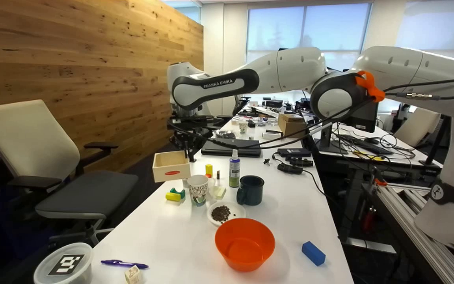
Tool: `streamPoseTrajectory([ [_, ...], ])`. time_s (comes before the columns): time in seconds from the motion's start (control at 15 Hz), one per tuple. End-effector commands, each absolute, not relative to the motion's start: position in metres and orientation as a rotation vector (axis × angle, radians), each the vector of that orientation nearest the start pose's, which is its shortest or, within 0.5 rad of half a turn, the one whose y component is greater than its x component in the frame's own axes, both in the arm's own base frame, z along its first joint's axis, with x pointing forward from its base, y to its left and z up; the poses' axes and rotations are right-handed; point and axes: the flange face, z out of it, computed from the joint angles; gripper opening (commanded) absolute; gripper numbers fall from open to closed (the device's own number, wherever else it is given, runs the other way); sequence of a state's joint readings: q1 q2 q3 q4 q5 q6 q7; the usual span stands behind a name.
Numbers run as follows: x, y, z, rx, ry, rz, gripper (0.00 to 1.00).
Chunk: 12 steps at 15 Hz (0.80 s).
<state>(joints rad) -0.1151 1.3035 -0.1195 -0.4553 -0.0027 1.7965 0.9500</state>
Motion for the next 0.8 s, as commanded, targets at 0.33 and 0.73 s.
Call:
streamPoseTrajectory([
  [0.33, 0.803, -0.115, 0.248, -2.647, 1.749, -0.095, 0.02],
  [0.73, 0.802, -0.121, 0.235, -2.488, 1.930, -0.066, 0.02],
])
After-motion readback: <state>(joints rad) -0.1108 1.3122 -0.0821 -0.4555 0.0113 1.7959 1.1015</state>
